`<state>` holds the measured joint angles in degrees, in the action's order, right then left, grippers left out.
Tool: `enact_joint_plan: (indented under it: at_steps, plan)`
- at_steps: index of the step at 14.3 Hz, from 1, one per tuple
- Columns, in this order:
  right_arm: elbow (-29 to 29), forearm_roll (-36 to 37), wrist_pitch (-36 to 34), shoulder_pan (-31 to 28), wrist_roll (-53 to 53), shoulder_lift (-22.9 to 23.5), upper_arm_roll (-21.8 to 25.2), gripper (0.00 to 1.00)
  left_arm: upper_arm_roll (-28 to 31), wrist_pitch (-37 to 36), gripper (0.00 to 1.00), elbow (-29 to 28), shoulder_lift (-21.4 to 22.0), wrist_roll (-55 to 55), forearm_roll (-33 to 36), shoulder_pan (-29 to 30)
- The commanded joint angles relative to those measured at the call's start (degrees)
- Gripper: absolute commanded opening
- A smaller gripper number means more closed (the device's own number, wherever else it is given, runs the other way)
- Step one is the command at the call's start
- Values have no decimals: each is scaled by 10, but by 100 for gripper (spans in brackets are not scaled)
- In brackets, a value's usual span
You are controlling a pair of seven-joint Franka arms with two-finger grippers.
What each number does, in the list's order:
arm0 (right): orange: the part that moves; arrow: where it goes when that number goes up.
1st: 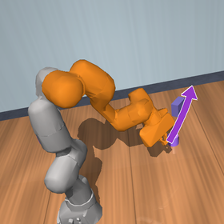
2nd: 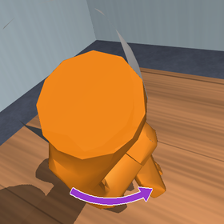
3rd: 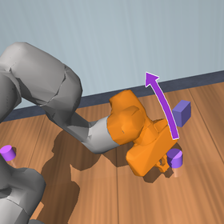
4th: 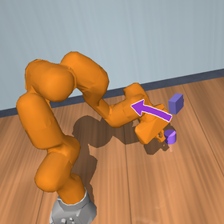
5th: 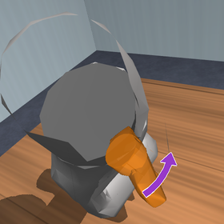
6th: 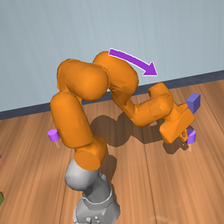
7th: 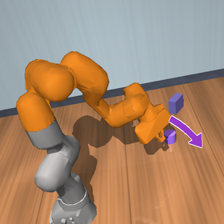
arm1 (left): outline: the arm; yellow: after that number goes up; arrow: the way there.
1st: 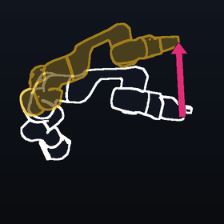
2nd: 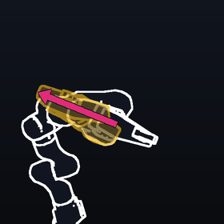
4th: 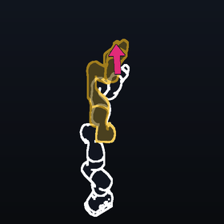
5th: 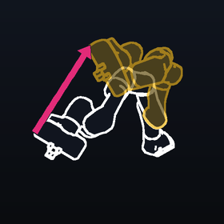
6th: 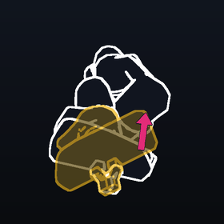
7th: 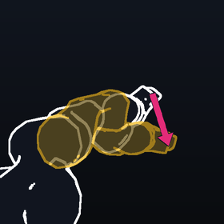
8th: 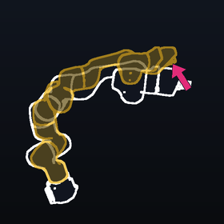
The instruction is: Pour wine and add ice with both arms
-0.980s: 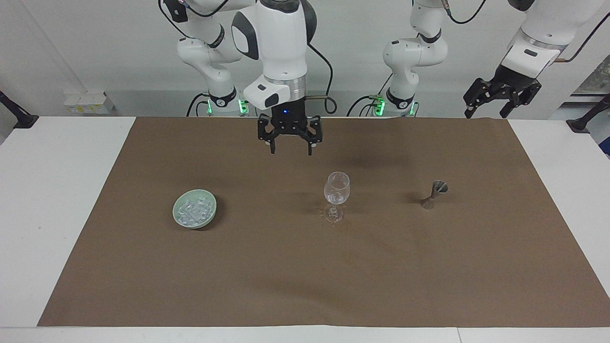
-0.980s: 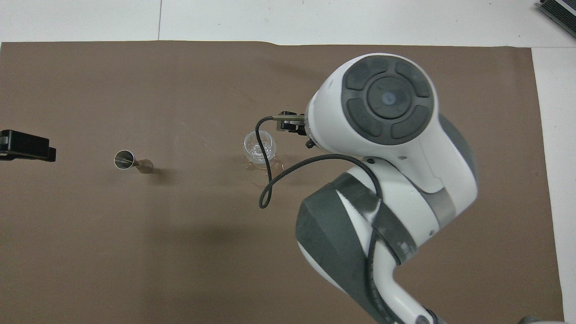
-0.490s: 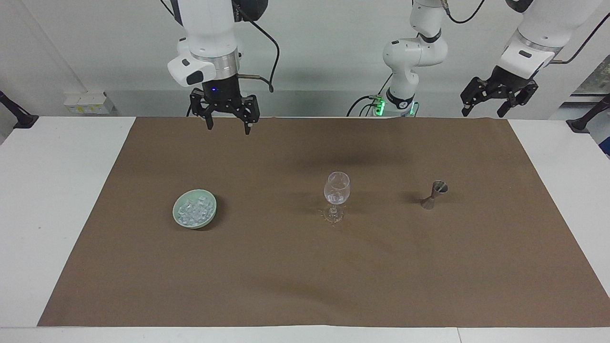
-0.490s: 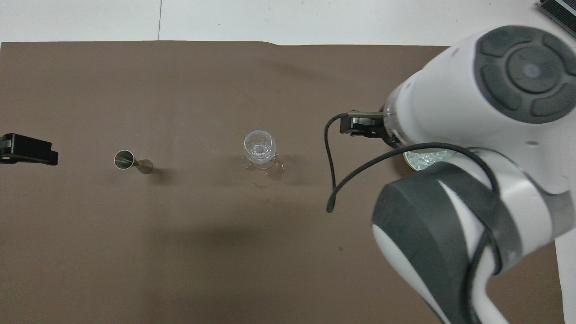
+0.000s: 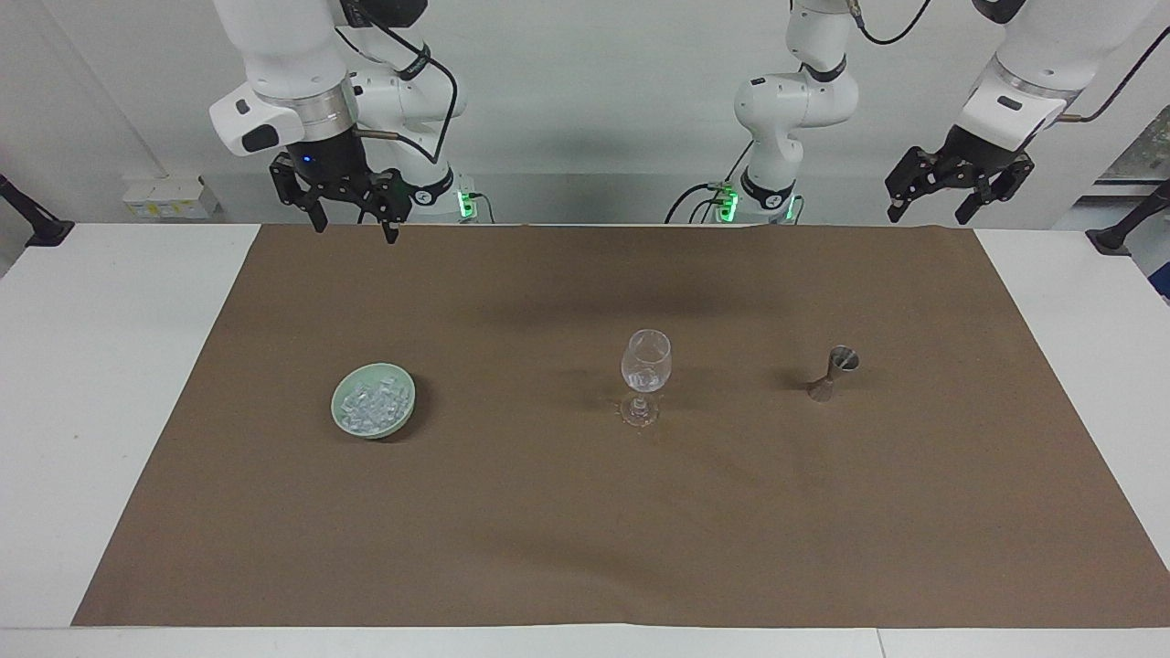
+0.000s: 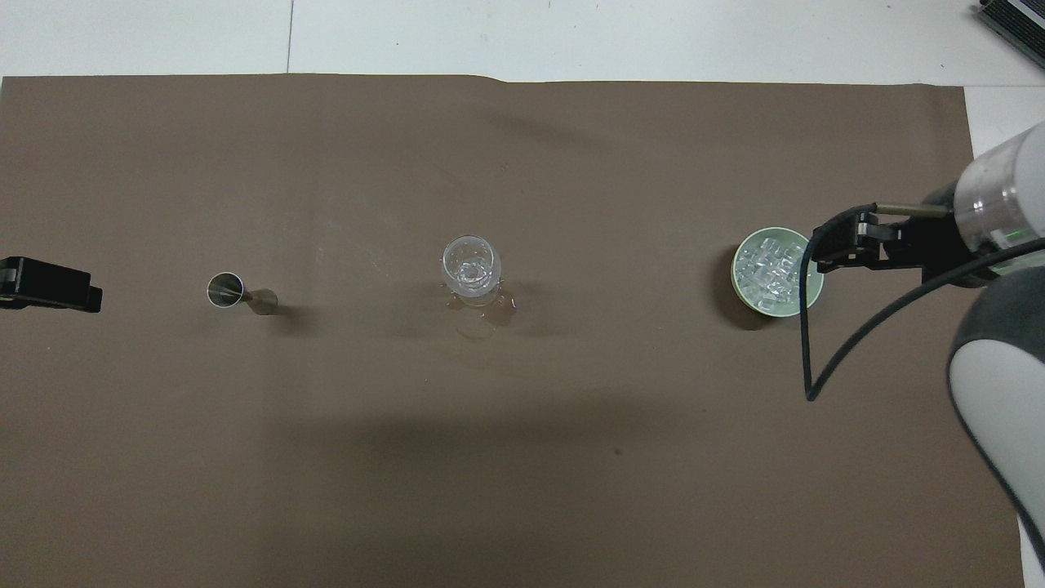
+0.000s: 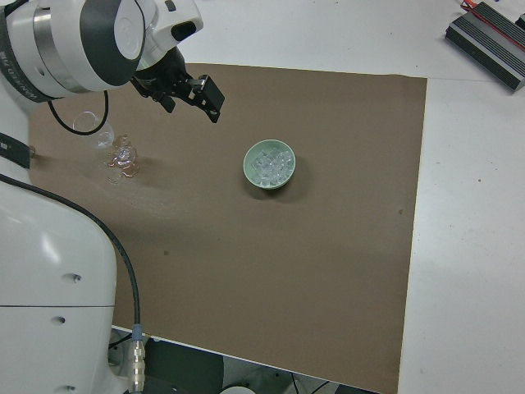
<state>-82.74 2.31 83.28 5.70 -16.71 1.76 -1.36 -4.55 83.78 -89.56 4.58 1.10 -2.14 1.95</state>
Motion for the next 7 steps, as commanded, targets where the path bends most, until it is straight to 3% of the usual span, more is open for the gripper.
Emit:
enact_joint_plan:
  at_steps: [1,4,7]
  plan:
    - [-19,-21,-31,-1,44,-30,21,100,0,-2,100,-16,16,-1,5,1]
    - [-59,-19,-36,-2,53,-64,24,100,0,-3,100,-17,16,-1,4,2]
    - [-62,-20,-35,-4,54,-65,24,100,0,-4,100,-17,16,-1,4,2]
